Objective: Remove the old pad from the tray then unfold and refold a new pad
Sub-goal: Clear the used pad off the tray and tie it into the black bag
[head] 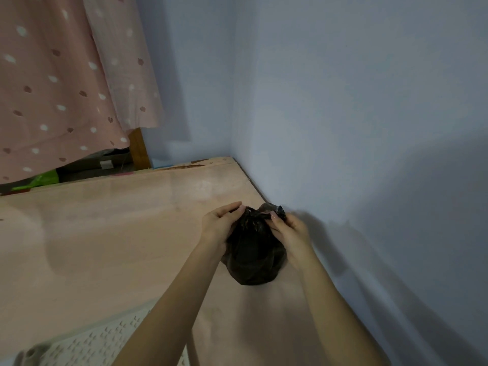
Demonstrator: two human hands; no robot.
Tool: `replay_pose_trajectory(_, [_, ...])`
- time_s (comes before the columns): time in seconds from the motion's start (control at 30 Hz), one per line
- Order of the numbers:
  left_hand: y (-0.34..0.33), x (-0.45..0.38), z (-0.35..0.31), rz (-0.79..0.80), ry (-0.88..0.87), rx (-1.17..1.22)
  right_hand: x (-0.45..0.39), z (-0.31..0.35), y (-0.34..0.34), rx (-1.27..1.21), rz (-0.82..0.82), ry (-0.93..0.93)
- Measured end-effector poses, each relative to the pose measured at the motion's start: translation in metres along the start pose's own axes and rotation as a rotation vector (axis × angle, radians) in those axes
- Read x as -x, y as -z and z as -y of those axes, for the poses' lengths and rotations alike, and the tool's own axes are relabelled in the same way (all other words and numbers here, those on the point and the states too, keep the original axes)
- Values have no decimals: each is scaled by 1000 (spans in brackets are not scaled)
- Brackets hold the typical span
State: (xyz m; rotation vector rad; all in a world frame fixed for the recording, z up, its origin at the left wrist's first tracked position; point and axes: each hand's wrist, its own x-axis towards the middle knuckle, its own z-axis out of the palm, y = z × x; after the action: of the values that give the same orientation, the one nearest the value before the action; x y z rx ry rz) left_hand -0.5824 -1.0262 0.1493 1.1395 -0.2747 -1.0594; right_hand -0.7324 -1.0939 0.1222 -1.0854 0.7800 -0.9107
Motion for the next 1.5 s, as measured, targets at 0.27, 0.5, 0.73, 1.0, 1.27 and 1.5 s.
replay_pose_trajectory(0.27, [48, -30, -7, -131, -27, 32, -18, -9, 36, -240, -169, -77])
replay_pose_trajectory(0.5, [86, -59, 5, -254, 25, 86, -30, -32, 73, -307, -292, -272])
replay_pose_trajectory(0.73, [130, -85, 26, -376, 121, 101, -36, -52, 107, -103, -382, -392])
replay_pose_trajectory(1.0, [144, -108, 38, -435, 190, 87, -52, -69, 128, -66, -464, -458])
replay_pose_trajectory(1.27, [128, -97, 42, -344, 126, -180, -59, -70, 127, 59, -599, -431])
replay_pose_trajectory(1.5, [112, -98, 49, -280, 51, -624, -46, -38, 87, 1068, -602, 10])
